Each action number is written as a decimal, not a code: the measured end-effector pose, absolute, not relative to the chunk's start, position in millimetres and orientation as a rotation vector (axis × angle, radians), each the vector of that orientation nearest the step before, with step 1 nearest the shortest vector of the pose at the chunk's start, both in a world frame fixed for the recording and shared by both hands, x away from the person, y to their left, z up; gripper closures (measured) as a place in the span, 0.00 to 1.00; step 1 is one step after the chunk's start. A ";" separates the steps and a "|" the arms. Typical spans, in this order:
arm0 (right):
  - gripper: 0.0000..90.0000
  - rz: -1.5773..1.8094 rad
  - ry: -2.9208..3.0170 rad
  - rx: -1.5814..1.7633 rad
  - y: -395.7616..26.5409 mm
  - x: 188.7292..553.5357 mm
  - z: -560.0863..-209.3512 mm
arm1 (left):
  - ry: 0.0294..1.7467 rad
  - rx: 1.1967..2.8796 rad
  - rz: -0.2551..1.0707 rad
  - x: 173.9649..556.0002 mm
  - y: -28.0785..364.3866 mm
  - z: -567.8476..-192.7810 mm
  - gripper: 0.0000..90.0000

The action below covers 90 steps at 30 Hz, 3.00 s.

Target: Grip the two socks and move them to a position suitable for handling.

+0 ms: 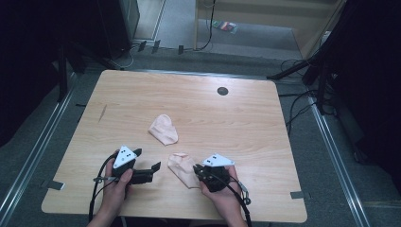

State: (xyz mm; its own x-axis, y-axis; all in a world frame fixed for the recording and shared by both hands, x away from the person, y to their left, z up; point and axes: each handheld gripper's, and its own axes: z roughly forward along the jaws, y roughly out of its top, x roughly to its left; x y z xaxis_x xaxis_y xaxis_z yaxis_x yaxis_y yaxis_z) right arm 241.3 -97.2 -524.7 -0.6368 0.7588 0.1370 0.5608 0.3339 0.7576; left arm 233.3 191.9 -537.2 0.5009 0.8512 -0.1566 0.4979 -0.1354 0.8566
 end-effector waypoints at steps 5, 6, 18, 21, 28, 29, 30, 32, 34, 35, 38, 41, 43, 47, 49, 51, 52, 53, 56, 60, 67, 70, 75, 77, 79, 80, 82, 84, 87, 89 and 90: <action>0.96 1.261 2.312 1.206 -94.4 239.7 -501.4 | 1.139 1.787 0.467 232.6 192.4 -537.0 0.11; 0.96 1.272 2.305 1.197 -91.8 239.0 -496.1 | 1.137 1.785 0.475 232.5 193.7 -536.2 0.11; 0.96 1.516 2.336 0.984 -22.0 218.5 -425.4 | 1.262 1.590 0.547 235.8 252.3 -519.4 0.11; 0.96 1.560 2.323 0.996 -21.6 216.4 -419.6 | 1.286 1.558 0.554 235.8 263.3 -518.1 0.11; 0.95 1.442 2.355 1.384 -72.6 239.3 -484.3 | 1.369 1.507 0.558 239.1 288.1 -521.8 0.12; 0.95 1.400 2.344 1.427 -82.7 242.9 -497.3 | 1.374 1.511 0.559 239.5 286.1 -522.8 0.14; 0.95 1.377 2.330 1.468 -92.9 246.1 -509.0 | 1.373 1.525 0.555 239.8 283.0 -523.8 0.15; 0.93 1.303 2.310 1.476 -110.8 250.1 -525.9 | 1.352 1.556 0.535 240.1 273.4 -526.0 0.15; 0.88 1.265 2.293 1.473 -117.8 250.7 -530.7 | 1.343 1.569 0.524 239.9 267.3 -527.0 0.15; 0.77 1.250 2.238 1.486 -130.3 252.1 -533.9 | 1.311 1.593 0.494 239.4 254.0 -528.6 0.15; 0.74 1.259 2.164 1.467 -140.3 250.9 -528.9 | 1.301 1.628 0.497 237.9 239.1 -529.0 0.15; 0.73 1.252 2.100 1.430 -149.6 246.8 -519.8 | 1.227 1.714 0.457 236.0 217.8 -530.3 0.16; 0.73 1.207 2.107 1.395 -150.0 244.3 -520.1 | 1.186 1.767 0.405 236.4 208.9 -531.6 0.20; 0.71 1.162 2.219 1.357 -139.8 243.0 -530.8 | 1.118 1.874 0.282 235.1 196.3 -536.8 0.50; 0.71 1.102 2.246 1.332 -128.8 241.0 -538.4 | 1.089 1.917 0.150 235.8 192.3 -541.5 0.55; 0.73 1.095 2.252 1.330 -126.6 240.8 -539.8 | 1.078 1.927 0.119 236.1 191.0 -542.4 0.58; 0.78 1.073 2.253 1.313 -123.7 239.6 -541.3 | 1.081 1.958 0.131 235.8 186.6 -544.3 0.60; 0.81 1.046 2.253 1.304 -122.3 238.8 -542.2 | 1.087 1.980 0.157 235.9 183.9 -546.0 0.62; 0.91 1.033 2.265 1.303 -120.0 237.6 -544.4 | 1.072 2.019 0.180 234.6 177.9 -549.6 0.74; 0.95 1.035 2.276 1.307 -119.7 238.0 -543.7 | 1.067 2.020 0.185 234.3 177.4 -549.6 0.95; 0.97 1.037 2.297 1.356 -126.7 238.6 -539.7 | 1.005 2.102 0.234 231.8 184.2 -544.6 1.00; 0.97 1.022 2.308 1.353 -127.1 236.4 -537.8 | 1.013 2.107 0.241 231.4 189.0 -543.6 1.00; 0.97 1.024 2.331 1.346 -128.6 236.2 -536.9 | 1.010 2.113 0.247 230.8 194.6 -543.3 1.00; 0.97 1.036 2.343 1.338 -128.1 236.3 -537.7 | 0.997 2.110 0.236 230.9 194.8 -543.6 1.00; 0.81 1.144 2.354 1.294 -128.1 235.2 -538.2 | 0.973 2.097 0.219 231.5 195.3 -544.7 0.91; 0.73 1.176 2.336 1.298 -128.8 234.7 -536.5 | 0.977 2.072 0.215 232.8 197.2 -544.4 0.79; 0.64 1.261 2.301 1.298 -131.9 235.4 -532.3 | 0.987 1.992 0.200 235.2 201.2 -543.7 0.67; 0.56 1.323 2.261 1.298 -134.0 235.9 -529.3 | 0.991 1.921 0.211 237.0 205.9 -542.8 0.59; 0.53 1.342 2.235 1.276 -133.4 235.7 -527.7 | 0.996 1.848 0.215 238.9 210.8 -542.9 0.54; 0.52 1.351 2.215 1.264 -130.8 235.3 -526.6 | 1.008 1.791 0.214 240.8 216.4 -543.2 0.52; 0.51 1.349 2.204 1.253 -127.4 236.1 -525.2 | 1.033 1.744 0.234 242.0 222.2 -543.4 0.52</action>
